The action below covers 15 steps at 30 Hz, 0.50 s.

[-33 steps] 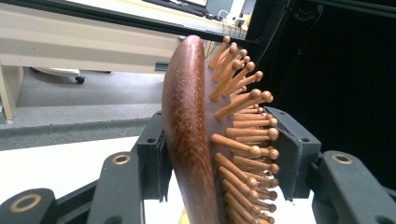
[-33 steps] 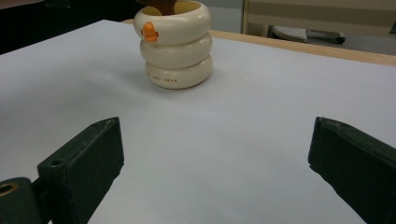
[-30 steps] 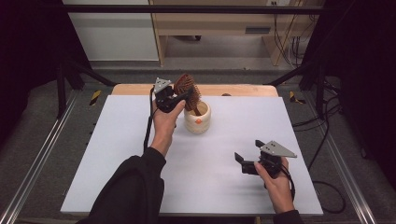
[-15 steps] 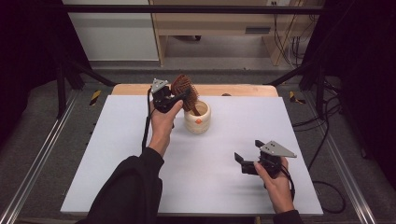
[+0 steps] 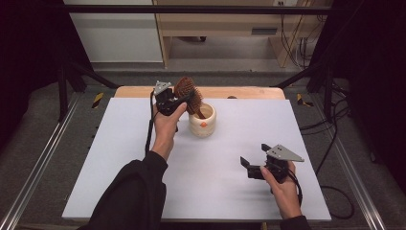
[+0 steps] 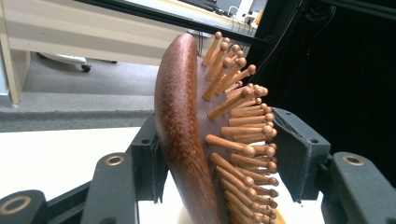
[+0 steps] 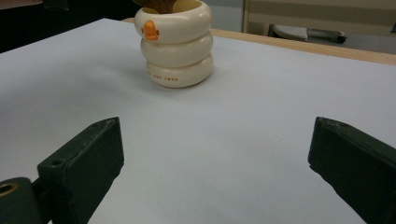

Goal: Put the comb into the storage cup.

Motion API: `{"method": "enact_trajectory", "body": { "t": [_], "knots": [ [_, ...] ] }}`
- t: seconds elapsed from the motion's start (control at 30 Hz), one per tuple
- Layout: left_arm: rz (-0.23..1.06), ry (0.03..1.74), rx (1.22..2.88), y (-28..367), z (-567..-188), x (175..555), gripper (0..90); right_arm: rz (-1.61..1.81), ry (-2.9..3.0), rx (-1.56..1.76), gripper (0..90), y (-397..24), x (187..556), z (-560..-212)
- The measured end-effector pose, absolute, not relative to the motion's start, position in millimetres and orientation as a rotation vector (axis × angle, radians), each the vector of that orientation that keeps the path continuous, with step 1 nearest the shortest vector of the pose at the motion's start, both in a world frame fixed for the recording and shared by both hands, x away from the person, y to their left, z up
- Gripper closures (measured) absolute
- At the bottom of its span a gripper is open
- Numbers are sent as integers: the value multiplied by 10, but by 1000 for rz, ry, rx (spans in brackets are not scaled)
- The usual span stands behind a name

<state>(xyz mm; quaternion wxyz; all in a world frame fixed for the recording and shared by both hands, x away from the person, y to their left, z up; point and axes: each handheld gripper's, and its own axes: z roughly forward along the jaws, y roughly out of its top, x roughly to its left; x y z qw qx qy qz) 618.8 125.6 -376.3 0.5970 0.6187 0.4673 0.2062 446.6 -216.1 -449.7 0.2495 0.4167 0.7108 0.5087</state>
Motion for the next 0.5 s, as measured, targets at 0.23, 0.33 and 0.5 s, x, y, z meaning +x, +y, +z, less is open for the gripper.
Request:
{"method": "enact_trajectory", "body": {
  "t": [0.23,0.33,0.5],
  "knots": [
    [483,1088,1436,1254,-3765,6190,410,1385,1937,1135,40,-2162,4466,-4497],
    [482,1089,1439,1253,-3770,6194,404,1385,1936,1135,40,-2162,4466,-4497],
    [480,1094,1442,1250,-3787,6196,392,1384,1938,1136,40,-2160,4467,-4499]
  ]
}}
